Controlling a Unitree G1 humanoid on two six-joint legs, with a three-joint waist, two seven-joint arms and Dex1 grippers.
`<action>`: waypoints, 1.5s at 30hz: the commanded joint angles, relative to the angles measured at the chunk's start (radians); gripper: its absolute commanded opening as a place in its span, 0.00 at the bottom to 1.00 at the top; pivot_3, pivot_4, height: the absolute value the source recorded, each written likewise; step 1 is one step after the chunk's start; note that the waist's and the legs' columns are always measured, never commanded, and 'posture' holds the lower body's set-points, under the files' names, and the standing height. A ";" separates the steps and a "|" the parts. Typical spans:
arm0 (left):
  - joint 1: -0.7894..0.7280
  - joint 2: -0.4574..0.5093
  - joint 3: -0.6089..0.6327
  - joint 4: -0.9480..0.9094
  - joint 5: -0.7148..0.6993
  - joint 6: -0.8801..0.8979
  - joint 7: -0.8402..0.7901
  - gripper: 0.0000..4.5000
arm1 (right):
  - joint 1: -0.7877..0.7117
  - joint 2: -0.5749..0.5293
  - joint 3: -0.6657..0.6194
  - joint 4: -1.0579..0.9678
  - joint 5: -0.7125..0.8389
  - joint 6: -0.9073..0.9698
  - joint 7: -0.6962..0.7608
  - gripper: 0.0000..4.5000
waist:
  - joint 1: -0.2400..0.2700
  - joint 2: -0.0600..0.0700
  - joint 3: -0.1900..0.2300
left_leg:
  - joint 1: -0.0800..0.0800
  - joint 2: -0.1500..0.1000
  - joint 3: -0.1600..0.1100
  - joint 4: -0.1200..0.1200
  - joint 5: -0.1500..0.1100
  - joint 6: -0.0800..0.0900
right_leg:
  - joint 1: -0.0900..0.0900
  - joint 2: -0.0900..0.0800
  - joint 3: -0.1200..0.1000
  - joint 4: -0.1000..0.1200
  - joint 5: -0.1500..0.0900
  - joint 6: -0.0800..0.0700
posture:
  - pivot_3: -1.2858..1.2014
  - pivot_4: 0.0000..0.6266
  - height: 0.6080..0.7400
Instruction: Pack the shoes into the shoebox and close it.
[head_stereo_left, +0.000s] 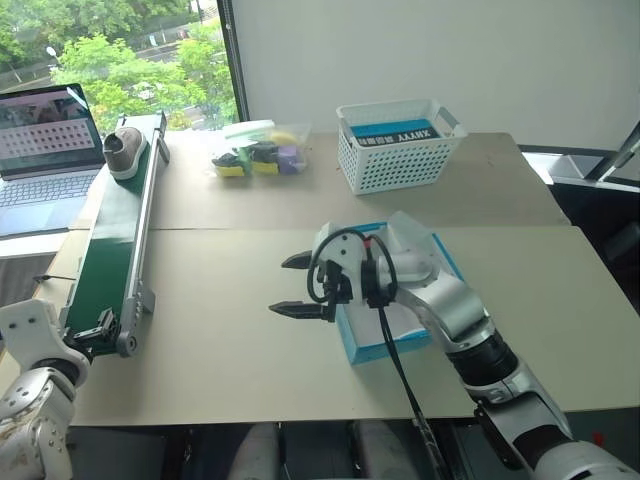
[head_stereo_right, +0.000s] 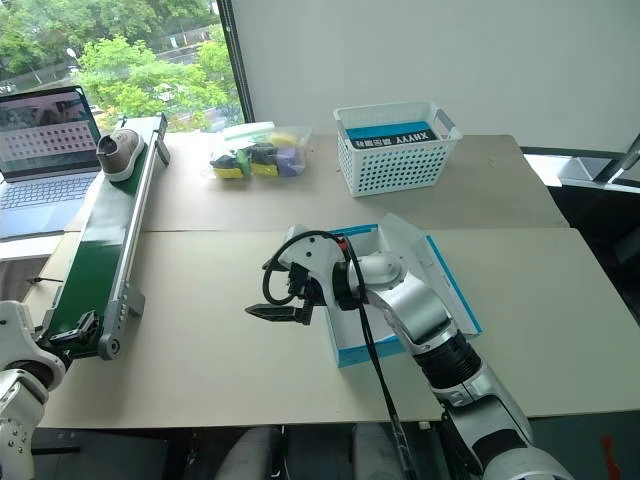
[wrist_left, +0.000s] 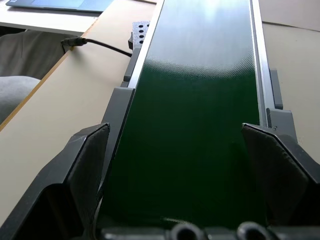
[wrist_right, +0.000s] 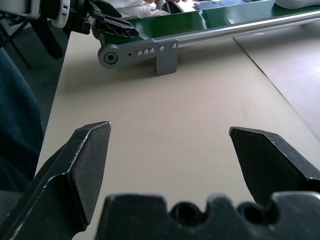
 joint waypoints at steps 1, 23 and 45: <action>-0.010 0.028 -0.003 0.003 0.014 -0.025 0.001 1.00 | -0.002 0.008 -0.027 -0.035 0.012 0.006 -0.014 0.99 | 0.000 0.000 0.000 | 0.000 0.000 0.000 0.000 0.000 0.000 | 0.000 0.000 0.000 0.000 0.000 0.000 | 0.52 0.24 0.98; -0.026 0.055 -0.039 0.023 0.062 -0.069 0.006 1.00 | 0.006 0.010 -0.050 0.005 -0.005 0.003 -0.067 0.99 | 0.000 0.000 0.000 | 0.000 0.000 0.000 0.000 0.000 0.000 | 0.000 0.000 0.000 0.000 0.000 0.000 | 0.52 0.24 0.98; -0.033 0.074 -0.033 0.040 0.069 -0.066 -0.002 1.00 | 0.014 -0.019 -0.052 0.045 -0.035 -0.043 -0.037 0.99 | -0.001 0.000 0.000 | 0.000 0.000 0.000 0.000 0.000 0.000 | 0.000 0.000 0.000 0.000 0.000 0.000 | 0.52 0.24 0.98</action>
